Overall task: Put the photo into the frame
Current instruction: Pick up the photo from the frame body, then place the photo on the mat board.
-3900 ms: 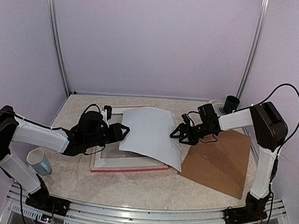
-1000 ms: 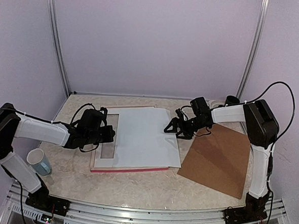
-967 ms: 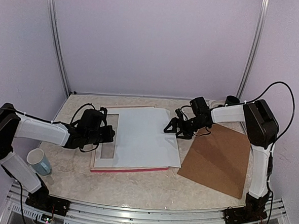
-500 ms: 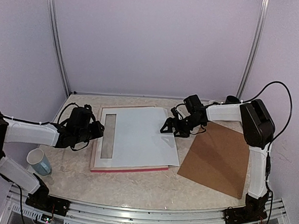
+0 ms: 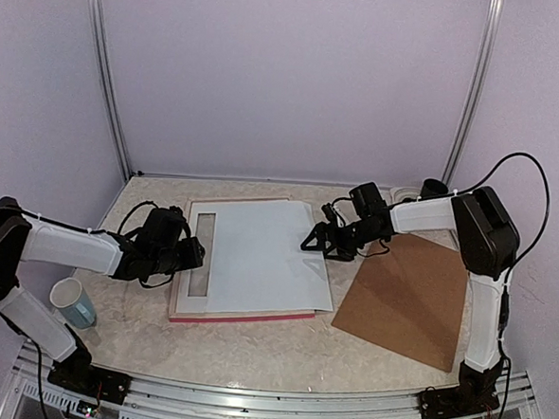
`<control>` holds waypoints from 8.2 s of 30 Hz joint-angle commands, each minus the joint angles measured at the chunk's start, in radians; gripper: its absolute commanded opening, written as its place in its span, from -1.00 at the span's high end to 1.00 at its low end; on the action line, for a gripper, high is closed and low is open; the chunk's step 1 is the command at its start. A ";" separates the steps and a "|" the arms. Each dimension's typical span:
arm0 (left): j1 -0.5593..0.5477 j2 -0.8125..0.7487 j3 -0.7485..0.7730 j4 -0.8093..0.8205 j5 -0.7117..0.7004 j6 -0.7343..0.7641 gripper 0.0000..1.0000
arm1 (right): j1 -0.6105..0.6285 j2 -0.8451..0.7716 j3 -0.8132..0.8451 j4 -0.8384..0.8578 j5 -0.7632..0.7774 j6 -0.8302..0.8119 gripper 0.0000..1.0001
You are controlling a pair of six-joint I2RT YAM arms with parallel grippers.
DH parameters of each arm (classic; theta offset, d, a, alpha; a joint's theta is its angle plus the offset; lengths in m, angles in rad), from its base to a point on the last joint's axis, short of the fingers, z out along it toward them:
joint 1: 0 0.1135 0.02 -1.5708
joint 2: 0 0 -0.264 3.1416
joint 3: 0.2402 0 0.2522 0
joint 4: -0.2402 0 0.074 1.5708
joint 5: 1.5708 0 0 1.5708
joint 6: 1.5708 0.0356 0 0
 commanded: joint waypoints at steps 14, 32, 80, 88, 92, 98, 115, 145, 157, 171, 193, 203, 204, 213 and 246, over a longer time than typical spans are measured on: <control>-0.106 0.175 0.129 0.003 -0.005 0.002 0.01 | -0.113 0.052 -0.153 0.191 -0.269 0.137 -0.83; -0.120 0.240 0.136 0.032 0.031 -0.012 0.02 | -0.096 0.109 -0.105 0.231 -0.341 0.207 -0.78; -0.122 0.220 0.138 0.025 0.047 -0.018 0.02 | -0.040 0.142 -0.101 0.612 -0.540 0.486 0.83; -0.113 0.165 0.145 0.000 0.036 -0.002 0.02 | -0.023 0.165 -0.077 0.578 -0.551 0.473 0.67; -0.113 0.194 0.124 0.029 0.057 -0.018 0.02 | -0.011 0.175 -0.061 0.573 -0.551 0.479 0.59; -0.110 0.163 0.101 0.039 0.046 -0.028 0.02 | 0.005 0.187 -0.024 0.526 -0.541 0.460 0.76; 0.071 -0.139 -0.038 -0.035 -0.002 -0.032 -0.01 | 0.026 0.132 -0.019 0.646 -0.581 0.558 1.00; 0.138 -0.197 -0.155 -0.013 0.001 -0.060 -0.03 | 0.039 0.194 0.255 0.345 -0.562 0.408 0.97; 0.139 -0.197 -0.165 -0.007 0.006 -0.063 -0.03 | 0.053 0.204 0.141 0.743 -0.658 0.674 0.96; 0.142 -0.189 -0.159 0.000 0.017 -0.060 -0.02 | 0.048 0.261 0.182 0.370 -0.564 0.422 0.91; 0.142 -0.139 -0.177 0.062 0.047 -0.072 -0.05 | 0.053 0.325 0.341 -0.076 -0.397 0.105 0.82; 0.154 -0.010 -0.142 0.114 0.070 -0.065 -0.10 | 0.055 0.224 0.348 -0.002 -0.462 0.159 0.82; 0.157 -0.001 -0.143 0.122 0.075 -0.066 -0.10 | 0.057 0.196 0.340 0.056 -0.487 0.194 0.82; 0.171 -0.017 -0.177 0.183 0.113 -0.077 -0.06 | 0.100 0.022 0.230 0.737 -0.670 0.659 0.82; 0.203 -0.134 -0.230 0.152 0.110 -0.080 -0.05 | 0.107 0.187 0.216 0.200 -0.335 0.266 0.82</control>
